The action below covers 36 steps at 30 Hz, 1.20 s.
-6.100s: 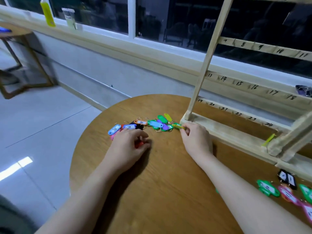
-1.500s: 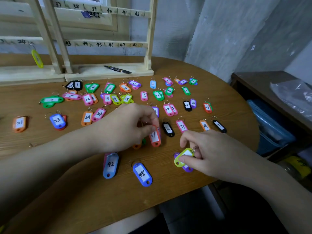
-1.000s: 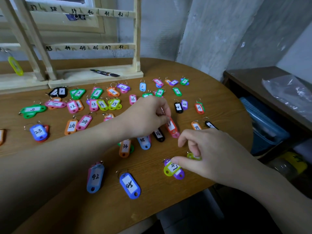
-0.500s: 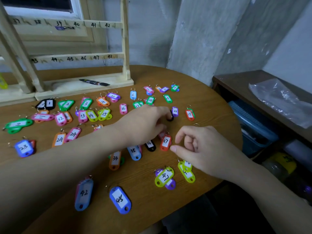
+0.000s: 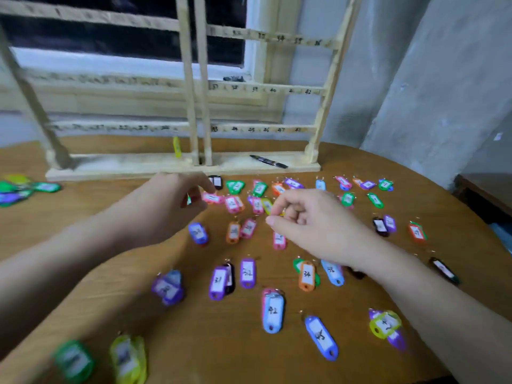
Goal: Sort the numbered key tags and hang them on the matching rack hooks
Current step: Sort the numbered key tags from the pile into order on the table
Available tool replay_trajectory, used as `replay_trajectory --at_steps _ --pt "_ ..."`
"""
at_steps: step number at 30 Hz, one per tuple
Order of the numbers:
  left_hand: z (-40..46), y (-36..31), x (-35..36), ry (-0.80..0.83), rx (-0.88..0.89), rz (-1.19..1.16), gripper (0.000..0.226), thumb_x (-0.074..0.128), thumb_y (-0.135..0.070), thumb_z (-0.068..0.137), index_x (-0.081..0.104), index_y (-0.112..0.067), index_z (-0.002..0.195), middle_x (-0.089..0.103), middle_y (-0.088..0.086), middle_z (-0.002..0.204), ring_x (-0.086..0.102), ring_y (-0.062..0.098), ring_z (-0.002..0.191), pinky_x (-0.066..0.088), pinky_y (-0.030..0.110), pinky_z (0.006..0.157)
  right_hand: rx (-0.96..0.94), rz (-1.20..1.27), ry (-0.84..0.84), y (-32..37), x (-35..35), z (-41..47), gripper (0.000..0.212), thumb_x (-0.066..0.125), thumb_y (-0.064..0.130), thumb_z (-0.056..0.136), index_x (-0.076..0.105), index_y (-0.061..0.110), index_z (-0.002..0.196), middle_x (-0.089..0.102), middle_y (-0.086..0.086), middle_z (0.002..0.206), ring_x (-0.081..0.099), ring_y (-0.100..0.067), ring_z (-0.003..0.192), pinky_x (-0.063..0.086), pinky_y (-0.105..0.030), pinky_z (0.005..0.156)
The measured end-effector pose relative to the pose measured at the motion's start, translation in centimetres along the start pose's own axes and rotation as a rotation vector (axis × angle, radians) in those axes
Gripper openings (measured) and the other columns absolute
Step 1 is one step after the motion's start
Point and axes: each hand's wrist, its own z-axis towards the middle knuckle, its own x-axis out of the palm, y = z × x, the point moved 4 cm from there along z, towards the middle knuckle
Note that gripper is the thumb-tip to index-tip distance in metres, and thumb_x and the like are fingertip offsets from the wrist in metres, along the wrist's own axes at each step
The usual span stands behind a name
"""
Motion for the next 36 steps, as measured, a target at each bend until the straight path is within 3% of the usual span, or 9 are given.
replay_trajectory --at_steps 3,6,10,14,17,20,25,31,36 --pt "-4.2 4.6 -2.5 -0.049 -0.128 0.013 0.023 0.068 -0.017 0.092 0.064 -0.036 0.104 0.062 -0.017 0.076 0.056 0.002 0.067 0.039 0.015 0.062 -0.077 0.033 0.065 3.2 3.7 3.2 0.012 0.069 0.024 0.094 0.067 0.018 0.085 0.064 -0.009 0.065 0.046 -0.003 0.047 0.034 -0.016 0.049" --pt "-8.8 9.4 -4.7 -0.129 -0.274 0.023 0.021 0.068 -0.015 0.091 0.065 -0.034 0.102 0.064 -0.016 0.078 0.058 0.003 0.071 0.044 0.029 0.066 -0.153 0.012 0.114 6.9 7.6 6.2 0.013 0.070 0.024 0.093 0.068 0.015 0.085 0.065 -0.015 0.073 0.044 -0.004 0.049 0.035 -0.017 0.048" --pt "-15.0 15.1 -7.0 -0.304 -0.482 -0.005 0.020 0.069 -0.009 0.089 0.067 -0.028 0.095 0.063 -0.012 0.073 0.059 0.007 0.071 0.043 0.028 0.064 -0.224 -0.011 0.199 11.4 12.7 10.1 0.013 0.068 0.026 0.094 0.070 0.015 0.087 0.069 -0.014 0.079 0.044 -0.004 0.050 0.035 -0.020 0.052" --pt "-19.4 19.6 -8.0 -0.460 -0.623 0.059 0.020 0.069 -0.005 0.087 0.066 -0.024 0.094 0.061 -0.007 0.086 0.055 0.016 0.075 0.037 0.030 0.069 -0.282 -0.009 0.246 14.7 18.1 14.1 0.013 0.069 0.025 0.093 0.072 0.014 0.089 0.072 -0.011 0.083 0.052 -0.008 0.061 0.038 -0.021 0.057" --pt "-21.5 22.2 -8.2 -0.544 -0.756 0.115 0.016 0.070 -0.010 0.087 0.069 -0.017 0.101 0.055 -0.002 0.102 0.052 0.021 0.095 0.038 0.030 0.083 -0.299 -0.011 0.258 16.4 21.9 17.0 0.010 0.069 0.022 0.093 0.073 0.013 0.094 0.069 -0.005 0.077 0.051 -0.002 0.056 0.037 -0.012 0.054" --pt "-22.3 23.6 -8.6 -0.608 -0.864 0.155 0.020 0.068 -0.013 0.086 0.068 -0.015 0.106 0.055 0.005 0.104 0.051 0.031 0.108 0.041 0.040 0.092 -0.303 -0.029 0.235 17.3 25.1 20.1 0.012 0.068 0.017 0.092 0.072 0.011 0.102 0.061 0.003 0.072 0.049 0.000 0.056 0.036 -0.009 0.054" --pt "-23.1 23.9 -8.6 -0.622 -1.110 0.208 0.024 0.062 -0.027 0.084 0.060 -0.013 0.102 0.052 0.010 0.094 0.049 0.036 0.099 0.043 0.043 0.087 -0.273 -0.081 0.134 18.1 28.7 24.4 0.019 0.068 0.025 0.092 0.070 0.020 0.111 0.056 0.010 0.071 0.050 -0.005 0.065 0.035 -0.019 0.056" --pt "-23.5 23.8 -9.3 -0.610 -1.139 0.171 0.015 0.066 -0.031 0.077 0.055 -0.021 0.074 0.051 -0.002 0.077 0.052 0.030 0.083 0.042 0.039 0.074 -0.289 -0.238 -0.029 18.5 30.4 24.7 0.015 0.064 0.040 0.094 0.070 0.029 0.101 0.052 0.011 0.084 0.051 -0.015 0.086 0.035 -0.031 0.068" --pt "-23.4 24.1 -9.3 -0.641 -1.067 0.082 0.011 0.071 -0.031 0.083 0.063 -0.024 0.085 0.057 -0.009 0.083 0.058 0.024 0.091 0.046 0.041 0.082 -0.329 -0.187 0.046 18.2 30.6 24.7 0.018 0.066 0.042 0.094 0.067 0.027 0.105 0.052 0.014 0.094 0.054 -0.012 0.093 0.038 -0.030 0.075"
